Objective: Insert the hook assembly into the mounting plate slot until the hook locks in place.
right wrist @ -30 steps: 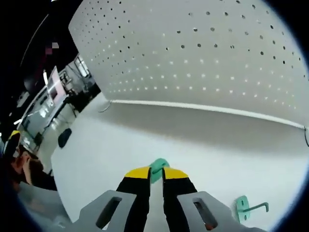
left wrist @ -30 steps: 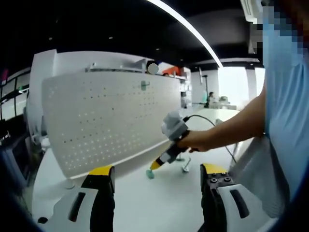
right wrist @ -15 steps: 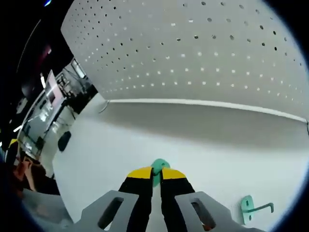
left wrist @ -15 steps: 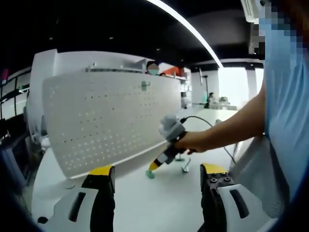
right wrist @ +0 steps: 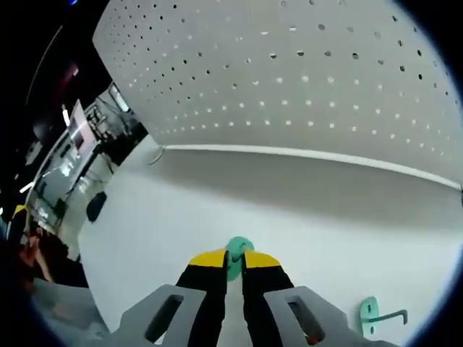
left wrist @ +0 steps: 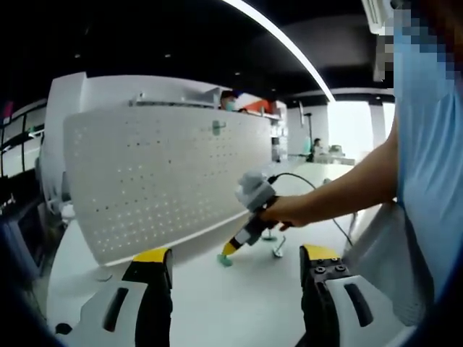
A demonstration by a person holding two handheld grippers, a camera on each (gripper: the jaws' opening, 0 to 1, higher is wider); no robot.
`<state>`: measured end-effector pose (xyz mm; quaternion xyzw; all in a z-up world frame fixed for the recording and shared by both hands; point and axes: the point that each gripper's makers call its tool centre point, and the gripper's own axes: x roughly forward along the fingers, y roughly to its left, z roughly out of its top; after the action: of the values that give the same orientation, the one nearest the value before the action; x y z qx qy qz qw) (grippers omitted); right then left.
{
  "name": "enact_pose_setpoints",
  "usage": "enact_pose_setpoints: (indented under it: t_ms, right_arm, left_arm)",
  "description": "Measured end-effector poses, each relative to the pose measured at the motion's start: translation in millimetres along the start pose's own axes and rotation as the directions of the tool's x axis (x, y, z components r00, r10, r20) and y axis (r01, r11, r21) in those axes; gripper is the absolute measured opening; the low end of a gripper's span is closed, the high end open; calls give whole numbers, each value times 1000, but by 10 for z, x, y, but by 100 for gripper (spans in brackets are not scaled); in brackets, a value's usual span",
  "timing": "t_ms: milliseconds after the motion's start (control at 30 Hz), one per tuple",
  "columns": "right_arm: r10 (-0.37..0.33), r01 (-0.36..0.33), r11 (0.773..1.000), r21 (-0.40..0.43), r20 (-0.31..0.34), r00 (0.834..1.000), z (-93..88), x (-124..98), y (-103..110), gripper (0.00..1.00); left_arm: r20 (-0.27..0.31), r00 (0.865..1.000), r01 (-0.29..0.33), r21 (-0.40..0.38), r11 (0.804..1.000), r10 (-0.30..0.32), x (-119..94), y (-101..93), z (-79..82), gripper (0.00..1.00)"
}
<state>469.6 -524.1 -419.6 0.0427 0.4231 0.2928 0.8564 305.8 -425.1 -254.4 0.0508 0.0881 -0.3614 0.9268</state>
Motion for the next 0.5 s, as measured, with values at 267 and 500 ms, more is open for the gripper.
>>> enact_pose_setpoints:
  t_ms: [267, 500]
  right_arm:
    - [8, -9, 1000, -23, -55, 998, 5, 39, -1, 5]
    - [20, -21, 1000, -12, -89, 996, 12, 34, -14, 4]
  left_arm:
    - [2, 1000, -7, -1, 1000, 7, -3, 18, 3, 73]
    - [6, 1000, -13, -2, 1000, 13, -7, 32, 8, 73]
